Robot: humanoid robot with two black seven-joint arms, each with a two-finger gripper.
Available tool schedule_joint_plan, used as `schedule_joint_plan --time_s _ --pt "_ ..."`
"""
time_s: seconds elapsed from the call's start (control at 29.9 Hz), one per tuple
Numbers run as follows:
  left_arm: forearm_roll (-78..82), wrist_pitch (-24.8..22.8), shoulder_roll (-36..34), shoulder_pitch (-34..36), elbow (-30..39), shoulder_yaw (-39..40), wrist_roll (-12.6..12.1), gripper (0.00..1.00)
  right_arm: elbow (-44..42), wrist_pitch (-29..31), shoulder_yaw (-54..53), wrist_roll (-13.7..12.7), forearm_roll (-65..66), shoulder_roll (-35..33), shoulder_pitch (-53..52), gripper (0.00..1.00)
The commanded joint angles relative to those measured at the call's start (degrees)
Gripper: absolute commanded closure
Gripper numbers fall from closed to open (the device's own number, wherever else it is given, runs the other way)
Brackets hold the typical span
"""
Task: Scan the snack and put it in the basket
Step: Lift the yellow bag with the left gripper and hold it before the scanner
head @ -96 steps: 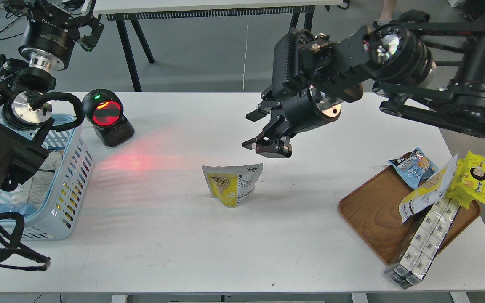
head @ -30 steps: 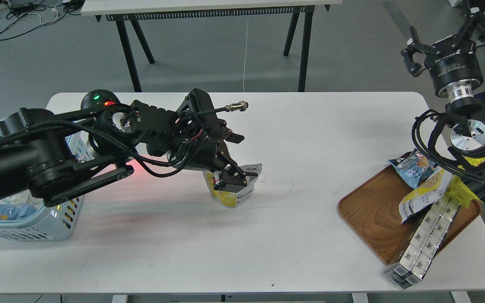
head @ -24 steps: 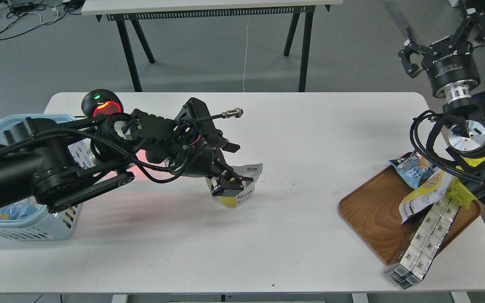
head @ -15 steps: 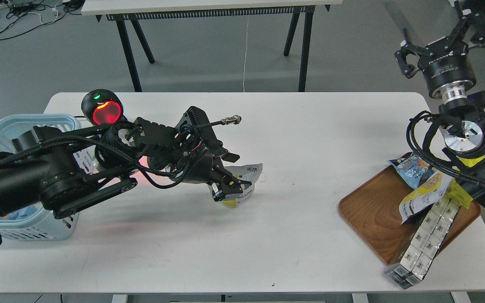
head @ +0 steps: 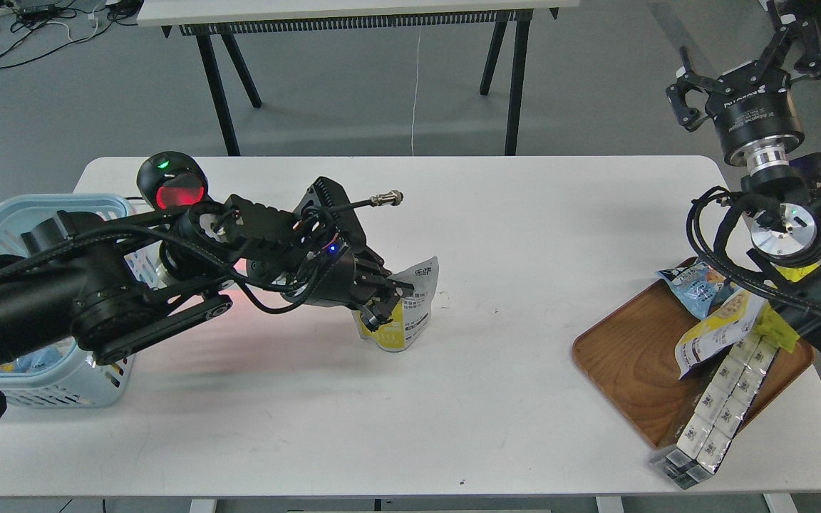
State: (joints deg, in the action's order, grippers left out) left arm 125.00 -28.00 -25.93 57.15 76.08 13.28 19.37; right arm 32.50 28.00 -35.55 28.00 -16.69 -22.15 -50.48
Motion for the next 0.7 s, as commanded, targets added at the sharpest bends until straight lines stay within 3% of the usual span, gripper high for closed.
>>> schedule_joint_plan --time_s 0.0,0.27,0.67 --pt "0.00 0.00 -0.96 0.06 1.17 0.87 0.49 1.00 0.02 0.00 0.04 0.00 0.08 -0.09 -0.06 0.01" --pt "0.00 0.00 -8.68 -0.20 5.92 6.84 4.71 1.00 0.02 0.00 -0.05 0.00 0.08 -0.88 0.03 0.01" --pt "0.00 1.28 -20.99 -1.60 2.94 7.55 4.97 1.00 0.02 0.00 -0.05 0.00 0.08 -0.62 0.11 0.01"
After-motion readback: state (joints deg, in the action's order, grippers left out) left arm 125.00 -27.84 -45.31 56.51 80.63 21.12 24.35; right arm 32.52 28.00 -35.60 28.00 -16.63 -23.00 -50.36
